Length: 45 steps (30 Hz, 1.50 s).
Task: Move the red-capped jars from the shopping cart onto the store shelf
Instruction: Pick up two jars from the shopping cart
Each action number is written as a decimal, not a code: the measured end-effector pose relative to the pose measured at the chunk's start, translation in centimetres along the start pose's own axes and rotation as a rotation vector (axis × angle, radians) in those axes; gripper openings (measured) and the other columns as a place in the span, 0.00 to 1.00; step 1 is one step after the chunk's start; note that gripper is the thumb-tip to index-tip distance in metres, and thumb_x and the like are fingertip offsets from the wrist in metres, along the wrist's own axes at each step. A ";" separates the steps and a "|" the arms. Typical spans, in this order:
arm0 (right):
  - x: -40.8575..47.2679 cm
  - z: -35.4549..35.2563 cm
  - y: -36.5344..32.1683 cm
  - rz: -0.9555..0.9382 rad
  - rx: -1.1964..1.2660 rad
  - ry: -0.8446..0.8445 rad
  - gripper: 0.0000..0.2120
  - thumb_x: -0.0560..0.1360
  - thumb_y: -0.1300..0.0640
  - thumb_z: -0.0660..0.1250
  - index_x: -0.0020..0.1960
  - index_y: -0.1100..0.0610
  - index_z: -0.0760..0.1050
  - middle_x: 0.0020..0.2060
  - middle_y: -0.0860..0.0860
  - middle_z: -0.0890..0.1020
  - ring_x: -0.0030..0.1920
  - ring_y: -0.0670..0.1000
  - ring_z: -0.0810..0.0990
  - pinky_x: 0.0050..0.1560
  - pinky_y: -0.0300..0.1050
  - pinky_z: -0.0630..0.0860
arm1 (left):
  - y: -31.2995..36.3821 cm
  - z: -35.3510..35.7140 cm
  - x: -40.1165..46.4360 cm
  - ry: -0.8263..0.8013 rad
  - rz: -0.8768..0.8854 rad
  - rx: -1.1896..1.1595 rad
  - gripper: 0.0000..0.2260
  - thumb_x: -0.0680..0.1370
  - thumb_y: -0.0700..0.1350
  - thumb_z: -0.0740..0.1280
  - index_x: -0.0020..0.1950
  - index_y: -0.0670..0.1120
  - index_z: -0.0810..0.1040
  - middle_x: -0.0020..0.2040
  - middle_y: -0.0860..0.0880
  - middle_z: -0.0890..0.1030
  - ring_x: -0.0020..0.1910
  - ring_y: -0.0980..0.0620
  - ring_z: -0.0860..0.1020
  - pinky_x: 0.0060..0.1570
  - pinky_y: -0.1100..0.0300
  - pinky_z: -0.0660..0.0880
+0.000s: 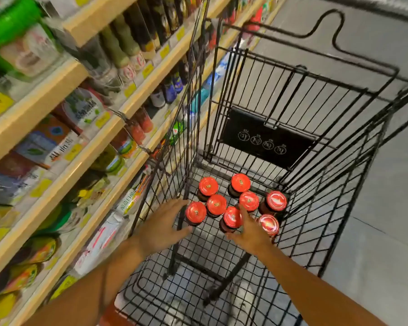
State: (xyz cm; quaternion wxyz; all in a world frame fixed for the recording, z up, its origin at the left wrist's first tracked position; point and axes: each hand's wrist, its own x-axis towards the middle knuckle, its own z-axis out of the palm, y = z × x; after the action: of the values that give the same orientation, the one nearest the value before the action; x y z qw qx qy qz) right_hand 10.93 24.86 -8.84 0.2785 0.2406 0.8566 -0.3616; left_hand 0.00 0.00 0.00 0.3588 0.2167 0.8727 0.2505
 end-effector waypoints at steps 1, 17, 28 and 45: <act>0.6 0.6 0.1 0.000 -0.005 0.015 0.52 0.70 0.43 0.76 0.81 0.45 0.44 0.72 0.57 0.72 0.69 0.61 0.74 0.62 0.59 0.76 | -0.2 0.2 0.2 -0.003 0.007 -0.019 0.34 0.79 0.57 0.68 0.80 0.55 0.55 0.81 0.53 0.54 0.80 0.54 0.49 0.76 0.58 0.49; 1.0 3.1 1.0 -0.001 0.107 0.209 0.32 0.69 0.48 0.78 0.66 0.42 0.63 0.53 0.50 0.84 0.51 0.55 0.85 0.49 0.53 0.83 | -2.2 2.6 2.7 0.004 0.066 -0.031 0.39 0.78 0.52 0.71 0.81 0.49 0.52 0.79 0.55 0.56 0.74 0.64 0.50 0.70 0.67 0.48; -0.7 3.2 2.0 -0.022 0.133 0.195 0.29 0.67 0.42 0.78 0.60 0.36 0.64 0.47 0.42 0.84 0.47 0.48 0.85 0.47 0.53 0.83 | -2.8 5.4 8.0 -0.055 -0.061 -0.036 0.49 0.69 0.45 0.79 0.81 0.50 0.50 0.79 0.49 0.56 0.78 0.48 0.54 0.74 0.55 0.55; -1.3 2.7 0.8 -0.065 0.131 0.152 0.29 0.68 0.43 0.78 0.61 0.37 0.64 0.46 0.42 0.84 0.47 0.47 0.85 0.47 0.51 0.83 | -4.0 8.3 7.3 0.173 -0.010 -0.036 0.32 0.67 0.40 0.79 0.67 0.55 0.71 0.62 0.51 0.77 0.60 0.49 0.78 0.57 0.49 0.78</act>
State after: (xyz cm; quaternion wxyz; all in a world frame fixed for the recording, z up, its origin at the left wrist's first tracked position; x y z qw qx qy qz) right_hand 13.20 23.01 -9.94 0.1845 0.2570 0.8571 -0.4066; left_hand 0.57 3.34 -11.29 0.2871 0.1833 0.8969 0.2821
